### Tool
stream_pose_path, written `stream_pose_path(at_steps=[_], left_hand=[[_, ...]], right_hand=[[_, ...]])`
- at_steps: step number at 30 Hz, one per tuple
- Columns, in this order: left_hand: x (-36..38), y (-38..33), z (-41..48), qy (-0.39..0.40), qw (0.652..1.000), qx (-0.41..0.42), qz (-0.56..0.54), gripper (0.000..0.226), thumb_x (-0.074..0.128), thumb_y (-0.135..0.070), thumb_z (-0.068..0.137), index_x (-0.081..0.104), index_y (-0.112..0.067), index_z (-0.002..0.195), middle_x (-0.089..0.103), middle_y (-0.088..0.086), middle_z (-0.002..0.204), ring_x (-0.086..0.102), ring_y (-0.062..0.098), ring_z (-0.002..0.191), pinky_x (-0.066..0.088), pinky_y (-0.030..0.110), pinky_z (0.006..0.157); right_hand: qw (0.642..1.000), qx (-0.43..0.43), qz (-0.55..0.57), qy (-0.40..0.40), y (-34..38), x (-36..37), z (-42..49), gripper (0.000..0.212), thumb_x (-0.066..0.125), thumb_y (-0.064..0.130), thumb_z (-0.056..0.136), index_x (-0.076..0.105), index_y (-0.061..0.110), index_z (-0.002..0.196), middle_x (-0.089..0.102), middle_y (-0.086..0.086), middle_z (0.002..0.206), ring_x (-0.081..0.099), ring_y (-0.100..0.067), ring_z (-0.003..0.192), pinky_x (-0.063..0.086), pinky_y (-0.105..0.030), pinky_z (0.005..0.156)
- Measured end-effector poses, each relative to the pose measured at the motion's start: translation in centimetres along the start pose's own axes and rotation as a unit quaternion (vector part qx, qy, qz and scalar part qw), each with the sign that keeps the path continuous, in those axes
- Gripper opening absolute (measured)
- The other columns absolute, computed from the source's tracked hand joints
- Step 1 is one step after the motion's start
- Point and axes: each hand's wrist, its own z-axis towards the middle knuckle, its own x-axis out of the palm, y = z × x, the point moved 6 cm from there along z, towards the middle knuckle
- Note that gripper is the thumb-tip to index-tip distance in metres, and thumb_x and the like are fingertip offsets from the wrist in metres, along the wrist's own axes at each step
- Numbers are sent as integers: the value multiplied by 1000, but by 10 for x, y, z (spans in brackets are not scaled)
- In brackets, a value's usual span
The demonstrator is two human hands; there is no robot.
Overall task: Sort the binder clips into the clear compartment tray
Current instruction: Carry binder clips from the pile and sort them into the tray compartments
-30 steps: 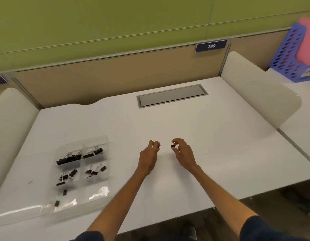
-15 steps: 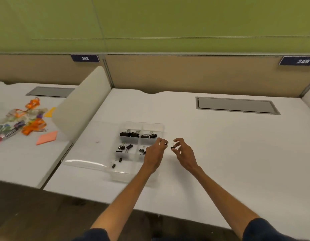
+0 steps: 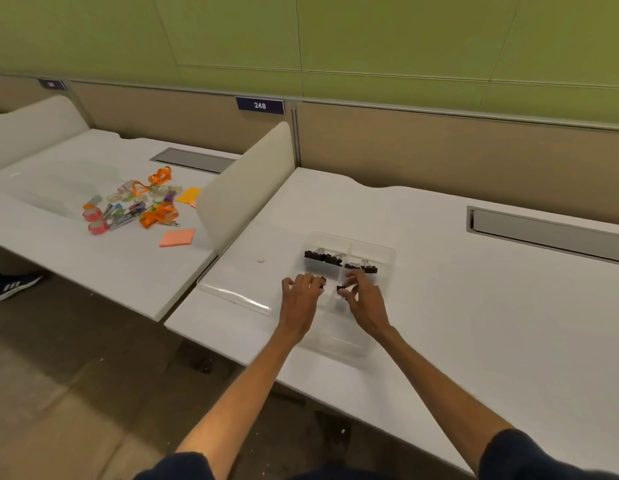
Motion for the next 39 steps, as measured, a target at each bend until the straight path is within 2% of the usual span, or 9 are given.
stream_pose_path(at_steps=[5,9,16,19,22,27,31,35,39], left_hand=[[-6,34,-17,38,999,-37,12,27,62,-6,85,60,-24,105,63,-5,102,55,19,102,34,35,81],[-8,50,-29,66,997,-42,16,19,59,-11,90,62,-23,105,64,-4,107,52,18,108,35,33,82],[-10,60,-41,86,995,-47,-4,23,57,-16,94,62,-21,116,63,-2,116,48,17,115,37,27,82],[-12,61,-44,85,995,-53,-15,27,60,-15,92,64,-19,118,59,2,123,46,18,121,38,27,85],[-13,60,-45,86,995,-57,-14,29,63,-11,89,66,-18,117,56,6,129,44,21,126,39,28,87],[-12,57,-45,80,994,-67,-21,28,69,-7,84,69,-19,110,61,7,120,51,22,119,39,30,79],[-17,51,-43,61,995,-73,-26,28,70,-3,80,69,-19,102,63,4,110,54,21,109,33,27,73],[-17,42,-36,49,996,-69,-14,26,64,2,80,67,-15,100,63,6,108,54,23,107,33,28,71],[-15,33,-33,30,996,-84,-12,16,58,-4,88,65,-12,100,65,6,105,55,24,102,36,30,70]], right_hand=[[999,-33,0,24,23,27,2,32,67,23,88,49,22,113,64,14,90,60,-9,73,49,-29,69],[998,-38,-17,52,26,48,0,30,66,29,88,47,29,111,64,18,89,60,-7,75,49,-34,75],[995,-42,-46,79,32,62,-3,32,67,26,88,51,22,117,67,12,91,60,-10,78,44,-31,74],[987,-61,-86,120,32,72,-3,25,61,20,91,59,24,115,69,9,101,58,-13,92,47,-39,85],[976,-58,-127,166,26,81,-6,29,54,10,93,63,24,116,67,7,115,54,-18,110,43,-44,94],[984,-59,-117,124,29,70,-8,32,48,2,92,66,19,113,69,4,112,55,-18,109,45,-37,91],[990,-61,-95,81,33,53,-9,27,49,3,94,68,18,108,71,3,108,57,-17,102,44,-30,84],[993,-76,-76,46,31,36,-12,24,51,5,94,68,19,105,71,4,104,59,-18,96,48,-36,82],[990,-77,-105,63,20,24,-16,24,50,8,94,68,19,106,70,3,105,58,-20,100,45,-40,85]])
